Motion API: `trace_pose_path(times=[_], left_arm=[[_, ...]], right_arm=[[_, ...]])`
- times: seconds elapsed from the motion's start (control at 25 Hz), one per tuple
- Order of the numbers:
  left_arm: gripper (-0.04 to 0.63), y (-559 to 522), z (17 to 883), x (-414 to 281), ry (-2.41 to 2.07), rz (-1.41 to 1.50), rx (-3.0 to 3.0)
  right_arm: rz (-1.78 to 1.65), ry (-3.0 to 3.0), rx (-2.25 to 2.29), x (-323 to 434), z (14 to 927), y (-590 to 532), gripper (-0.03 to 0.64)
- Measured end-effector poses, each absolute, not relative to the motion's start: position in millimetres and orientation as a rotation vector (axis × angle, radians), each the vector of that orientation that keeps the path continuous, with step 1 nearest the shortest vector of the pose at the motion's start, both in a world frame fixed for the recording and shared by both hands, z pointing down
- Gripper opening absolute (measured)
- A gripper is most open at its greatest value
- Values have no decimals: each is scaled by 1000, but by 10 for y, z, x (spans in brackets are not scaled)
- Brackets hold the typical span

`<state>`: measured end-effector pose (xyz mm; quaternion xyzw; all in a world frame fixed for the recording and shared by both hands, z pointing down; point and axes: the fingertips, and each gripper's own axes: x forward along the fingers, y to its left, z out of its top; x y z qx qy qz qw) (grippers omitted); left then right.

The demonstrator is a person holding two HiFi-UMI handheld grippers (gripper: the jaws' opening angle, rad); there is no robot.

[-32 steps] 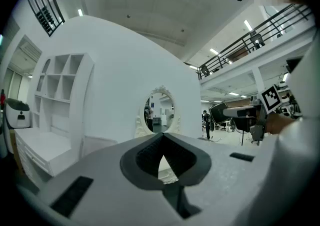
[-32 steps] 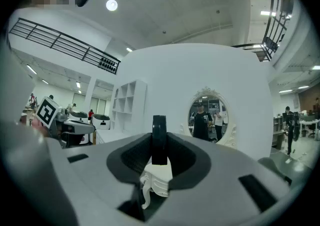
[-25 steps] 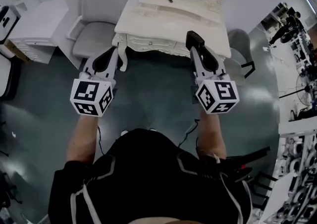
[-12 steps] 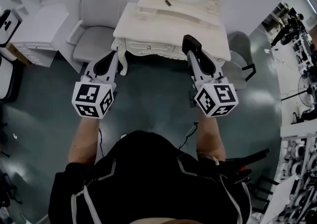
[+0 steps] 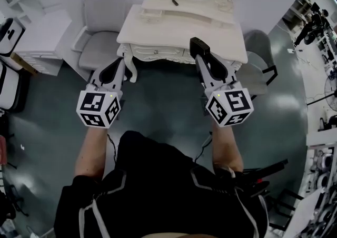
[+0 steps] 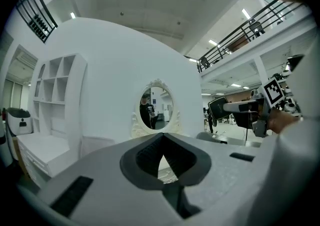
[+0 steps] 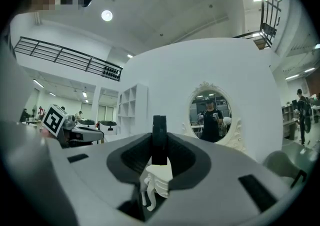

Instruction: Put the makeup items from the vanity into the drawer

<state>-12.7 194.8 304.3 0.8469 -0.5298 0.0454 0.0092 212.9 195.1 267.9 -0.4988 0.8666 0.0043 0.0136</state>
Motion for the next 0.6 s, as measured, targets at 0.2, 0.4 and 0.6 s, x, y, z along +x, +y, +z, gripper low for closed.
trace_pose_path(times=[0.2,0.4,0.6], left_arm=[[3,1716,2999,-148,-1618,37,2629],[3,1214,3046,-312,-1605,48,2666],[3,550,3041,-637,-1593,24,2689]], right_arm=[[-6,2707,-1570,2110,2768,1731,95],[5,2676,-1631,1970,2749,1279,95],[14,2666,-1678,1685,2757,704,95]])
